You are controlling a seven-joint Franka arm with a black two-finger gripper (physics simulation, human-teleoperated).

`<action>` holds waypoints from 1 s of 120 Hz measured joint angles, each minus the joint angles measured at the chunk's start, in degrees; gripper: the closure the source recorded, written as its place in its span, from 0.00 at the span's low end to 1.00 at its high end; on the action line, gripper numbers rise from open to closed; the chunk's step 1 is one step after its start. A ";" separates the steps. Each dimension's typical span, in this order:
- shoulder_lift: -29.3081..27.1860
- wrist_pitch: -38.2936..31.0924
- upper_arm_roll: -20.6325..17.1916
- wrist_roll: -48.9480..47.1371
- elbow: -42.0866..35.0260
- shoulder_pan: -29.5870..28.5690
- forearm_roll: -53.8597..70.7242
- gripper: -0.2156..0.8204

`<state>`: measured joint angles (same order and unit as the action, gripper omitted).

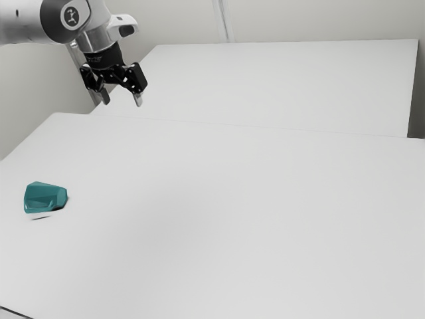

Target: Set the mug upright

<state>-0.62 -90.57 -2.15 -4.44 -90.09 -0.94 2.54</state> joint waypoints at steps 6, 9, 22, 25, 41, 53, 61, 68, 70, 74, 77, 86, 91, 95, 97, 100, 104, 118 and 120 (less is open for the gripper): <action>-0.03 -0.01 -0.06 -0.05 0.04 0.06 0.14 0.21; -0.04 -0.02 -0.05 -0.07 0.05 0.12 0.20 0.21; 0.18 -0.04 0.05 -0.12 0.07 0.57 0.50 0.21; 0.22 -0.06 0.07 -0.12 0.07 0.68 0.57 0.21; 0.04 -0.10 0.17 -0.10 -0.07 1.23 0.84 0.21; -0.22 -0.08 0.28 -0.06 -0.67 1.65 0.95 0.21; -0.68 -0.17 0.20 -0.02 -1.58 1.72 1.00 0.21; -1.36 -0.30 0.16 0.02 -2.52 1.71 1.03 0.21; -1.64 -0.41 0.15 0.03 -3.02 1.67 1.03 0.21; -2.88 -0.82 0.14 0.06 -4.76 1.52 1.04 0.21; -4.07 -1.23 0.13 0.08 -6.25 1.25 1.04 0.21; -6.82 -2.80 0.09 0.11 -10.18 -0.02 0.96 0.21; -8.57 -4.09 0.11 0.07 -12.75 -0.60 0.75 0.21; -9.67 -4.98 0.16 0.02 -14.41 -1.12 0.53 0.21; -10.10 -5.38 0.19 0.00 -15.23 -1.45 0.44 0.21; -10.69 -5.92 0.27 -0.03 -16.41 -1.86 0.33 0.21; -11.33 -6.54 0.33 -0.05 -17.94 -2.64 0.21 0.21; -12.34 -7.96 0.58 -0.11 -21.47 -5.66 -0.56 0.21; -12.33 -8.12 0.60 -0.13 -21.75 -6.36 -0.78 0.21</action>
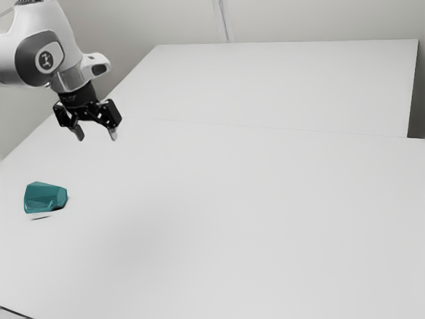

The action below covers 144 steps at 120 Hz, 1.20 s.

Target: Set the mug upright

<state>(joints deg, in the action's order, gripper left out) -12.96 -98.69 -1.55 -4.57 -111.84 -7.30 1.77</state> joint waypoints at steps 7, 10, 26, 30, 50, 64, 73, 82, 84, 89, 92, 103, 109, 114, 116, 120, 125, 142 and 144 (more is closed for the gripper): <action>0.32 -0.48 0.23 -0.04 -0.59 -2.42 -1.00 0.21; 0.44 -0.65 0.44 -0.03 -0.84 -3.11 -1.34 0.21; 0.94 -1.69 4.19 1.53 -1.83 -4.39 -3.17 0.21; 1.47 -2.01 5.91 2.53 -1.91 -4.40 -4.12 0.21; 4.83 -4.81 13.84 11.41 -1.83 -4.73 -8.62 0.21; 6.49 -6.62 19.20 19.09 -1.49 -4.74 -10.92 0.21; 7.97 -7.36 21.58 24.23 -1.30 -5.64 -12.30 0.21; 9.92 -7.86 22.38 29.29 -0.61 -8.20 -14.05 0.21; 10.45 -7.94 22.45 30.40 -0.40 -8.85 -14.49 0.21; 11.97 -8.13 22.55 33.10 0.11 -10.54 -15.50 0.21; 13.02 -8.22 22.59 34.67 0.58 -11.58 -16.22 0.21; 16.27 -8.46 22.62 40.47 2.37 -15.22 -19.08 0.21; 18.49 -8.47 22.63 43.59 4.17 -17.19 -21.18 0.21; 20.73 -8.37 22.63 46.23 5.90 -18.73 -23.18 0.21; 21.59 -8.29 22.61 47.24 6.49 -19.24 -23.88 0.21; 23.12 -8.13 22.59 49.23 7.56 -20.16 -25.27 0.21; 24.89 -7.85 22.57 51.65 8.88 -21.32 -26.88 0.21; 30.81 -5.66 22.60 58.89 14.10 -25.17 -31.60 0.21; 31.54 -5.34 22.61 59.65 14.79 -25.51 -32.06 0.21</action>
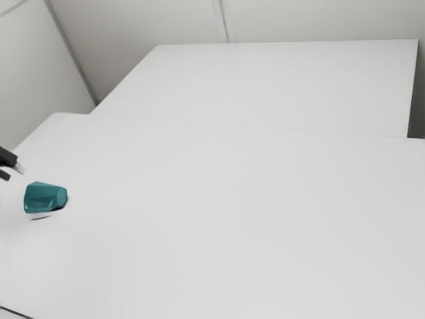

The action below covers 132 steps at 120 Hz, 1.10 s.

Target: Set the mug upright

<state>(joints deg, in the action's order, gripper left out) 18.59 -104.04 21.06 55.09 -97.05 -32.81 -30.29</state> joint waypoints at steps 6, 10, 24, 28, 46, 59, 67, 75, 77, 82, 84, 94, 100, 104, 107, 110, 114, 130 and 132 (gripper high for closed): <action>1.62 0.88 0.02 2.16 1.94 -0.78 -1.08 0.21; 2.77 1.57 0.01 3.51 3.18 -1.46 -1.63 0.21; 9.10 4.26 -0.05 7.66 9.65 -4.57 -4.07 0.21; 10.73 4.97 -0.05 8.70 11.02 -5.19 -4.57 0.21; 16.40 7.01 -0.55 12.70 16.90 -7.30 -7.44 0.21; 19.04 7.96 -0.78 14.99 20.19 -8.12 -9.67 0.21; 20.14 8.53 -0.78 16.21 21.28 -8.33 -10.96 0.21; 20.69 9.53 -0.73 17.30 21.57 -8.45 -11.89 0.21; 20.76 9.86 -0.72 17.55 21.54 -8.49 -12.06 0.21; 20.89 10.63 -0.69 18.14 21.42 -8.67 -12.39 0.21; 20.93 10.92 -0.69 18.37 21.35 -8.73 -12.50 0.21; 21.46 12.13 -0.68 19.41 21.15 -9.36 -12.88 0.21; 21.66 12.66 -0.68 19.97 21.05 -9.47 -13.04 0.21; 21.75 13.01 -0.67 20.31 20.97 -9.51 -13.12 0.21; 21.92 13.29 -0.69 20.55 20.94 -9.64 -13.20 0.21; 22.13 13.59 -0.69 20.78 20.93 -9.82 -13.44 0.21; 22.35 13.97 -0.72 21.07 20.92 -9.99 -13.79 0.21; 22.49 16.25 -0.76 22.11 20.92 -10.23 -14.66 0.21; 22.50 16.61 -0.76 22.22 20.92 -10.26 -14.80 0.21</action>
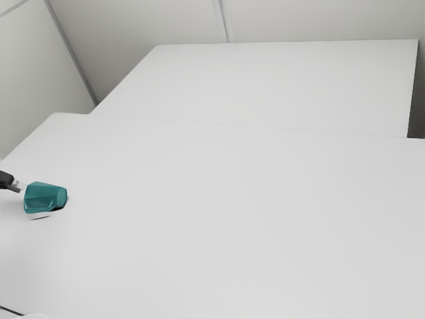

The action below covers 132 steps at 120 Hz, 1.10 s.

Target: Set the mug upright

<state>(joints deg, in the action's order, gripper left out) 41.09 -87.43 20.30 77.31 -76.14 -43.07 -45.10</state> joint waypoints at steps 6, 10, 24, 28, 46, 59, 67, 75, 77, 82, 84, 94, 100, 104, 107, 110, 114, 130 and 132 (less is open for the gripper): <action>0.07 1.16 0.00 0.32 0.00 -0.05 -0.49 0.21; 0.13 1.88 0.00 0.53 -0.02 -0.10 -0.77 0.21; 0.95 3.90 -0.04 1.15 -0.08 -0.13 -2.01 0.21; 1.14 4.30 -0.06 1.30 -0.08 -0.13 -2.32 0.23; 1.65 5.52 -0.71 1.91 -0.09 -0.12 -3.08 0.35; 1.76 6.53 -0.92 2.22 -0.21 -0.36 -3.39 0.47; 1.73 7.28 -1.05 2.34 -0.25 -0.45 -3.55 0.55; 1.69 7.98 -1.13 2.45 -0.26 -0.50 -3.67 0.64; 1.68 8.15 -1.18 2.48 -0.26 -0.51 -3.69 0.66; 1.68 8.51 -1.29 2.54 -0.26 -0.52 -3.75 0.71; 1.67 8.63 -1.32 2.56 -0.26 -0.52 -3.76 0.73; 1.61 9.15 -1.39 2.66 -0.26 -0.52 -3.84 0.80; 1.56 9.39 -1.41 2.72 -0.26 -0.52 -3.89 0.83; 1.53 9.56 -1.43 2.76 -0.26 -0.52 -3.99 0.85; 1.50 9.67 -1.42 2.79 -0.26 -0.52 -4.06 0.87; 1.48 9.77 -1.43 2.83 -0.26 -0.52 -4.13 0.87; 1.45 9.87 -1.44 2.87 -0.26 -0.52 -4.20 0.89; 1.49 9.84 -1.50 3.03 -0.25 -0.52 -4.44 0.93; 1.47 9.81 -1.52 3.05 -0.25 -0.52 -4.46 0.93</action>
<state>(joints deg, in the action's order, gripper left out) 42.55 -77.61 18.78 80.36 -76.39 -43.59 -49.55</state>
